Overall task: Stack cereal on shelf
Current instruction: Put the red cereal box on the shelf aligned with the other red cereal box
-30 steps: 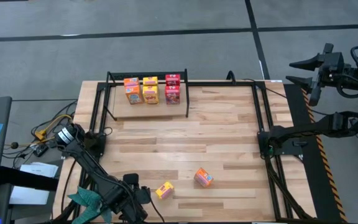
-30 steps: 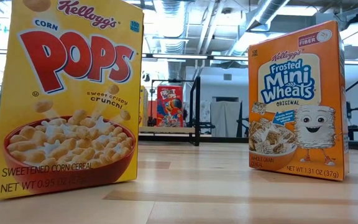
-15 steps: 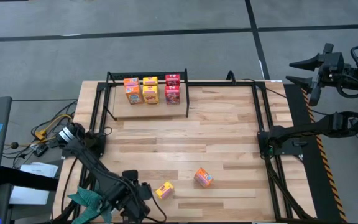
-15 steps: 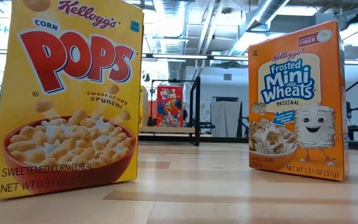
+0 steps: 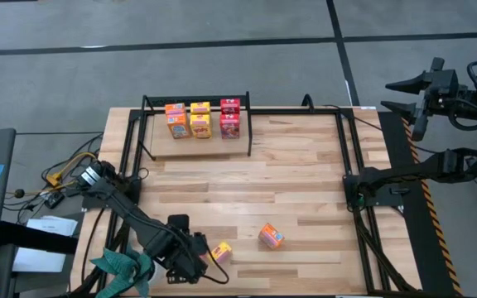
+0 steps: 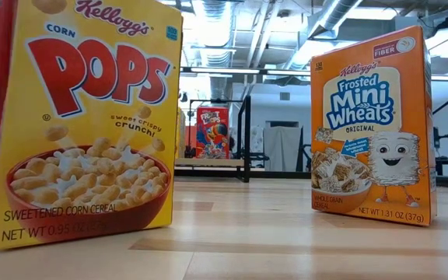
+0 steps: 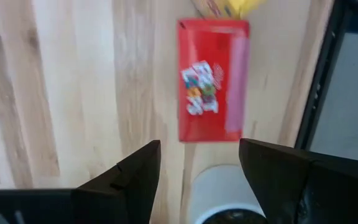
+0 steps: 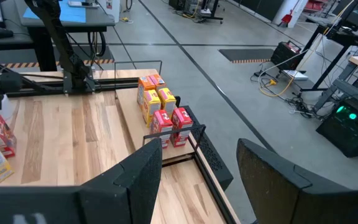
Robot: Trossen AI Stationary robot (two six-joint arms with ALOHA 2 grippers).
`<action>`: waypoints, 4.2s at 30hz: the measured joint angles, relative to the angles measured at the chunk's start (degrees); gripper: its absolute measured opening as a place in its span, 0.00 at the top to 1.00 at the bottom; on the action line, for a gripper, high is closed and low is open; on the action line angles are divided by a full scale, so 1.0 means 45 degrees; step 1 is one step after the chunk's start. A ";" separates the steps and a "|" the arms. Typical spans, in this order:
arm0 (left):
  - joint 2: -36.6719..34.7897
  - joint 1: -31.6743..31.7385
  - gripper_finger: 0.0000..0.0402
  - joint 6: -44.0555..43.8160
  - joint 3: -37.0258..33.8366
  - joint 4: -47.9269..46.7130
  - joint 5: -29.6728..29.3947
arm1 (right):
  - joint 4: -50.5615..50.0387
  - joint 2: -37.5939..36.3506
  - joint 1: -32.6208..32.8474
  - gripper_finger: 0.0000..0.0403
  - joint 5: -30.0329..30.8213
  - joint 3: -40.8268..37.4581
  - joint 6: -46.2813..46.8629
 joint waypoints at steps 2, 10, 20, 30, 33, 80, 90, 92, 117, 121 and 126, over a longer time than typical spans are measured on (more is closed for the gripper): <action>-0.0001 0.0054 0.48 -0.0375 0.0000 -0.0032 -0.0394 | -0.0005 -0.0003 -0.0002 0.42 0.0000 0.0000 -0.0008; -0.0629 0.0069 0.48 -0.2276 0.0005 0.0026 -0.1543 | -0.0003 -0.0005 -0.0003 0.42 0.0000 0.0000 -0.0631; -0.0634 0.0159 0.31 -0.1982 0.0010 0.1024 -0.0704 | -0.0005 0.0000 0.0000 0.42 0.0000 0.0000 -0.0661; -0.0151 0.0175 0.20 -0.0904 -0.0073 0.1910 -0.0878 | -0.0005 0.0000 -0.0001 0.42 0.0000 0.0000 -0.0661; -0.0180 0.0175 0.20 -0.0925 -0.0411 0.2334 -0.1169 | -0.0005 0.0000 0.0000 0.42 0.0000 0.0000 -0.0656; -0.0180 0.0316 0.56 -0.0556 -0.2356 0.4033 -0.0205 | -0.0005 0.0000 0.0000 0.42 0.0029 0.0000 -0.0661; -0.0483 0.0558 0.62 -0.0556 -0.2346 0.2818 0.0579 | -0.0005 0.0000 0.0000 0.42 0.0032 0.0000 -0.0659; -0.0782 0.0642 0.62 -0.0507 -0.2346 0.2526 0.0554 | -0.0005 0.0000 0.0000 0.42 0.0034 0.0000 -0.0661; -0.4162 0.9081 0.62 0.7578 -0.2327 0.1500 -0.1599 | -0.0005 0.0000 -0.0004 0.42 0.0035 0.0000 -0.0559; -0.4143 1.0653 0.62 0.9314 -0.2327 0.2922 -0.0752 | -0.0005 0.0000 0.0000 0.42 0.0036 0.0000 -0.0528; -0.4014 1.2090 0.62 1.0817 -0.2297 0.3667 -0.0523 | -0.0001 0.0000 0.0000 0.42 0.0034 0.0000 -0.0442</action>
